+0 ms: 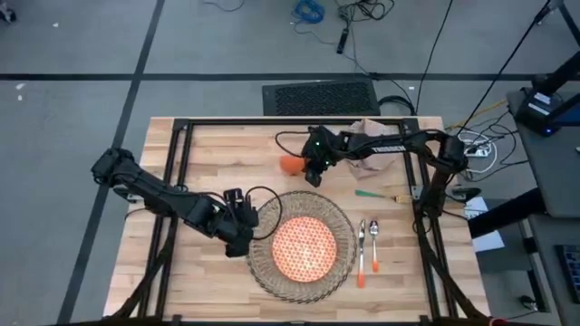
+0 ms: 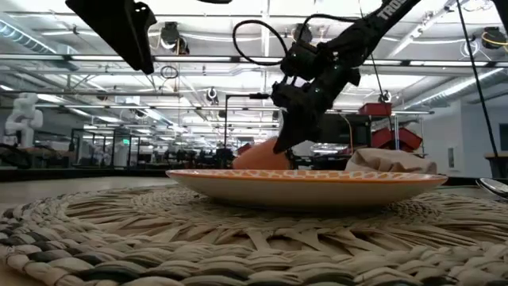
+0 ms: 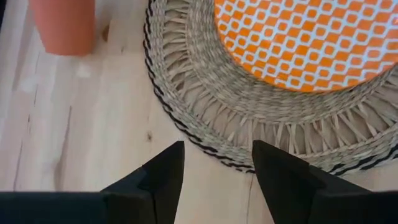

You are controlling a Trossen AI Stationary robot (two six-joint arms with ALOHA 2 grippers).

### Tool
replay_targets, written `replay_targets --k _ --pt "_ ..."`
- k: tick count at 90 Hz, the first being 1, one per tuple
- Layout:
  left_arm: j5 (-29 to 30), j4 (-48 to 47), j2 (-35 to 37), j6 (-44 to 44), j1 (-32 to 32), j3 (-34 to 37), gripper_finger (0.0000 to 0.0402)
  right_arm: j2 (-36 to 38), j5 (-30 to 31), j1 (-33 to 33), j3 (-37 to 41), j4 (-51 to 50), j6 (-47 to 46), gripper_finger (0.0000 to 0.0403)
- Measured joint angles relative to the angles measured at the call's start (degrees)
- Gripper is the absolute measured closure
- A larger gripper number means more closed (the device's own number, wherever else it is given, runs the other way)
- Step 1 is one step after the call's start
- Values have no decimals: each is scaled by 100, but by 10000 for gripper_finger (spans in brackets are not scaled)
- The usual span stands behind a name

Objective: Set table place
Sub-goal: Move the orange cup to the top center of the table

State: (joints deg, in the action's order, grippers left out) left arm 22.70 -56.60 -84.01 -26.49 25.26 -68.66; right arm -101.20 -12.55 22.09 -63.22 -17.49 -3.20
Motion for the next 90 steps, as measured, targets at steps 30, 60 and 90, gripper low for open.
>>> replay_targets --k 30,60,90 --pt "117 77 0 136 0 0 225 1007 1336 -434 0 -2211 168 402" --pt "173 234 0 184 0 0 225 1269 2121 -1160 2 -4161 -204 403" --pt "175 510 0 341 -67 0 225 1245 2923 -1598 -306 -4578 -209 403"
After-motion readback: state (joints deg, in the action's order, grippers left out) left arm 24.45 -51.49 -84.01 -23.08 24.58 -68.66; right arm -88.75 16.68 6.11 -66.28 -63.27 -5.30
